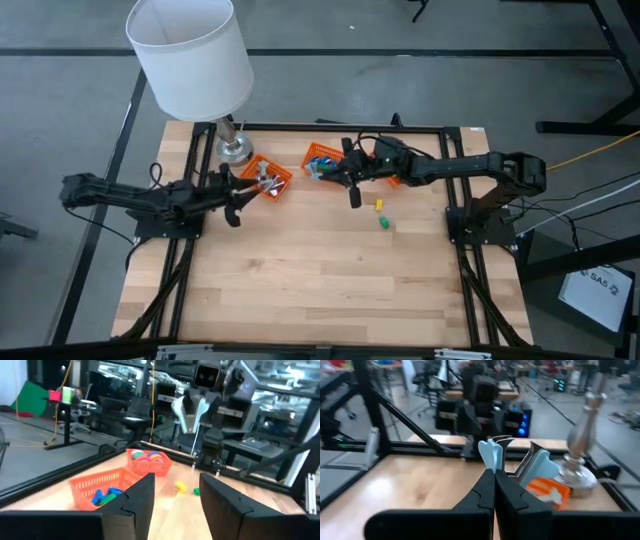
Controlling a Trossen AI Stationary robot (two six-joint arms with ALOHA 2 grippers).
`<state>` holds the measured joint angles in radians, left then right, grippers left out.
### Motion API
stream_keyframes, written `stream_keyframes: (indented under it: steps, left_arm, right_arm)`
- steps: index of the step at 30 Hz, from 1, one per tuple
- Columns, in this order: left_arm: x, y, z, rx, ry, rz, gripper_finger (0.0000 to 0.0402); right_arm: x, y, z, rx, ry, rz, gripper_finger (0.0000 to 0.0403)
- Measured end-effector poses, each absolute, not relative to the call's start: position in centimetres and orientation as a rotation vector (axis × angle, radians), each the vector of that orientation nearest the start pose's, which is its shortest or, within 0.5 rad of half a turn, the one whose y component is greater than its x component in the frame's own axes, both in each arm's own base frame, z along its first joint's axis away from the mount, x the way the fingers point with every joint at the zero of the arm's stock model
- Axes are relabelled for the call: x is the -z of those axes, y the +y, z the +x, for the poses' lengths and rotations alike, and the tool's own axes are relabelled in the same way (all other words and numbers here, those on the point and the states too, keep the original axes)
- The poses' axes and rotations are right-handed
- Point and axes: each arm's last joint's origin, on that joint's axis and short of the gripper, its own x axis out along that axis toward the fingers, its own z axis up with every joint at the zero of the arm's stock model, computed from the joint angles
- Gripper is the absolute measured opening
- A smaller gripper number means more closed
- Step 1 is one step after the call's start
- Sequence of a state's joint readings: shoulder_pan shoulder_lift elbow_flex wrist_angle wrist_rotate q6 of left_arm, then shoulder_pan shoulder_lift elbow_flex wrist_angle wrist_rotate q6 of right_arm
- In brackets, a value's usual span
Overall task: Pick and place Stapler, Stapler remover, tape
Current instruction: Put the light blue staple remover into the left orange bin
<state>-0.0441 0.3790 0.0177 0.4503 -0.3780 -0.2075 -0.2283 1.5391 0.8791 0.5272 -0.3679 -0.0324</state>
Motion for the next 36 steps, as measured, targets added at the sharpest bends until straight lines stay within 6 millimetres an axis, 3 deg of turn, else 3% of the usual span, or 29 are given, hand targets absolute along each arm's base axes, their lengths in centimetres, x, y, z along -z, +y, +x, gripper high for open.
stream_keyframes:
  steps: [8,21,28,36]
  left_arm:
    - [-19.8,1.8,15.5,-0.406,-0.122,-0.206,0.0187]
    - [-21.2,3.1,24.7,-0.181,-0.060,-0.082,0.0182]
    - [-21.4,4.0,26.4,0.030,-0.157,-0.100,0.0178]
    - [-21.4,4.5,28.3,0.190,-0.138,-0.159,0.0175]
  right_arm:
    - [-25.6,-6.1,32.9,-0.284,0.080,0.004,0.0000]
    - [-26.2,-5.5,32.7,-0.493,0.007,-0.059,0.0002]
    - [-26.2,-5.3,32.6,-0.566,-0.003,-0.073,0.0003]
    - [-26.2,-5.3,32.6,-0.574,-0.009,-0.099,0.0004]
